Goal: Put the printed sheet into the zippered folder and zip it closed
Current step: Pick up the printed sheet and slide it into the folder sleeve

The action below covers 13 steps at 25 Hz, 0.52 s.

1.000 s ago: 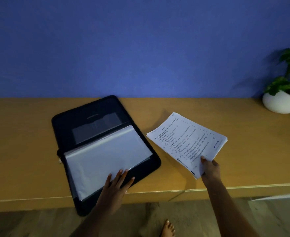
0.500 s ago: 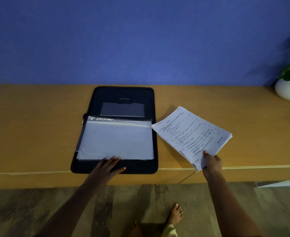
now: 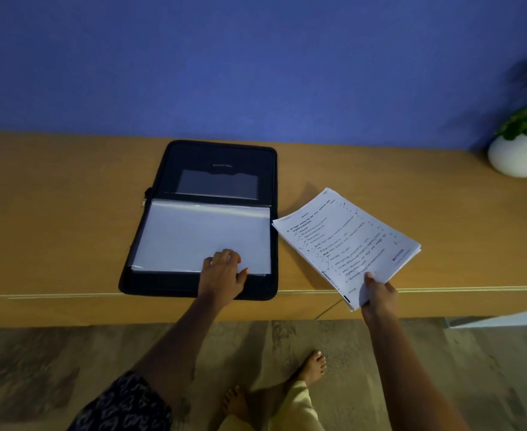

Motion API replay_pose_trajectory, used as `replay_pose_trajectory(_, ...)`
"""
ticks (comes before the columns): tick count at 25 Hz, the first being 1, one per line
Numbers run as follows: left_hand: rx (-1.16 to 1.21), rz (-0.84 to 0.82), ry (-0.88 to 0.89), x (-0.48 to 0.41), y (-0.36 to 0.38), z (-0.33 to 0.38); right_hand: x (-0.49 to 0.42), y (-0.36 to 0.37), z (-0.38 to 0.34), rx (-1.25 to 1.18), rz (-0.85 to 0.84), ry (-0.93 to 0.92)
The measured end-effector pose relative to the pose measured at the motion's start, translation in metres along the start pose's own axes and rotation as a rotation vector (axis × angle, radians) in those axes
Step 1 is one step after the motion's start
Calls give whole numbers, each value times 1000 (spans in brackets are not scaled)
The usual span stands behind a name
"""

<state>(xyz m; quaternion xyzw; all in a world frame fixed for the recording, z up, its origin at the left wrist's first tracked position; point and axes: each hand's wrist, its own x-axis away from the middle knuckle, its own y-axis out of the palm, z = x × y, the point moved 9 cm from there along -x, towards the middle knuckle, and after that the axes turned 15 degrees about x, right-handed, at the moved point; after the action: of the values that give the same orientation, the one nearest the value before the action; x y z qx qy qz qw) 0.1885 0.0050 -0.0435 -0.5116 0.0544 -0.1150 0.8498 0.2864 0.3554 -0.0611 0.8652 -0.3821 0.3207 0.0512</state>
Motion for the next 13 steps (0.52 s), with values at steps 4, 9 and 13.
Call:
replay_pose_trajectory(4, 20, -57, -209, -28, 24, 21, -5, -8, 8, -26, 6, 15)
replay_pose_trajectory(9, 22, -42, -270, -38, 33, 28, -16, -13, 10, -40, -31, 22)
replay_pose_trajectory(13, 150, -25, -342, -46, 22, 24, -26, -16, 2, -67, -56, 34)
